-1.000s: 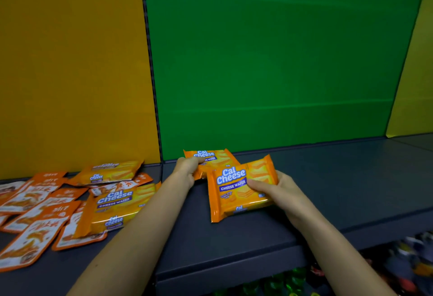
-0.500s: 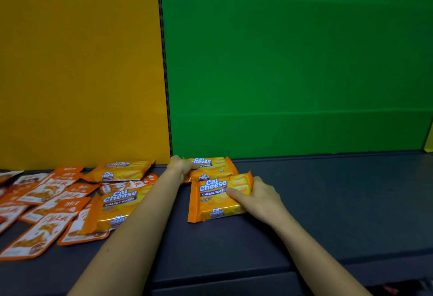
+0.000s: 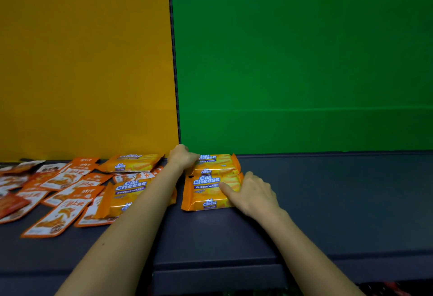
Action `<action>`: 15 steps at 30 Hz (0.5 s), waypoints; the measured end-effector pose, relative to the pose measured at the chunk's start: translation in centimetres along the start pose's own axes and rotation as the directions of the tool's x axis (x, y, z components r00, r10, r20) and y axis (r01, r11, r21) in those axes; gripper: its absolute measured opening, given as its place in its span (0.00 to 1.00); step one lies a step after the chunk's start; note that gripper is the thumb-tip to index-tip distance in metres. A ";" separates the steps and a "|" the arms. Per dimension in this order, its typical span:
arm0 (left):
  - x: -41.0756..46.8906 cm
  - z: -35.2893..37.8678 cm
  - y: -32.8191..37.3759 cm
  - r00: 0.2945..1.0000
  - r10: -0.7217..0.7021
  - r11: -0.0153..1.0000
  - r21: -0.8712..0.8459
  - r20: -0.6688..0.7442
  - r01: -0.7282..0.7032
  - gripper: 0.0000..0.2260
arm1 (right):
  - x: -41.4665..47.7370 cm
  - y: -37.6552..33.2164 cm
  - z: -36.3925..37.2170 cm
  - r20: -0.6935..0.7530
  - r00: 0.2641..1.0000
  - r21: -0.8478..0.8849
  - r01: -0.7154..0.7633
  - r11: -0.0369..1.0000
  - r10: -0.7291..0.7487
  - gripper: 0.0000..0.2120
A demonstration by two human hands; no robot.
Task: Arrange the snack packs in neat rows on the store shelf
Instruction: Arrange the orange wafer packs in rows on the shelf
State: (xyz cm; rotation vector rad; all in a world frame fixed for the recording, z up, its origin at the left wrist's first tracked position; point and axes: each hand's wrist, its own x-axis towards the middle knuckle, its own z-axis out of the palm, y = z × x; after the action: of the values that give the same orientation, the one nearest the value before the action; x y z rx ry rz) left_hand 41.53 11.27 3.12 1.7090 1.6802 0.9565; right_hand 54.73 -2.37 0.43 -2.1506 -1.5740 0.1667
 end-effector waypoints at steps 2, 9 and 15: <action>-0.6 -1.1 -0.5 0.997 0.057 0.998 0.031 -0.046 -0.056 0.11 | -0.4 0.1 -0.2 -0.037 0.999 -0.025 0.011 1.000 -0.012 0.34; -3.8 -7.5 -4.6 0.949 0.217 0.972 0.134 -0.227 -0.191 0.07 | -1.2 -1.3 -0.7 -0.224 0.919 0.036 0.341 0.939 -0.325 0.19; -5.6 -13.2 -9.0 0.939 0.219 0.973 0.134 -0.265 -0.189 0.07 | -1.8 -7.0 0.8 -0.156 0.869 0.205 0.494 0.845 -0.471 0.15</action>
State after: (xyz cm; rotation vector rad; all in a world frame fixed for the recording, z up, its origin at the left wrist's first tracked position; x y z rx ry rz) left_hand 25.81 5.02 3.19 1.9222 1.7802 1.2760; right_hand 47.76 -2.13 2.41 -1.4991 -1.8749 0.0753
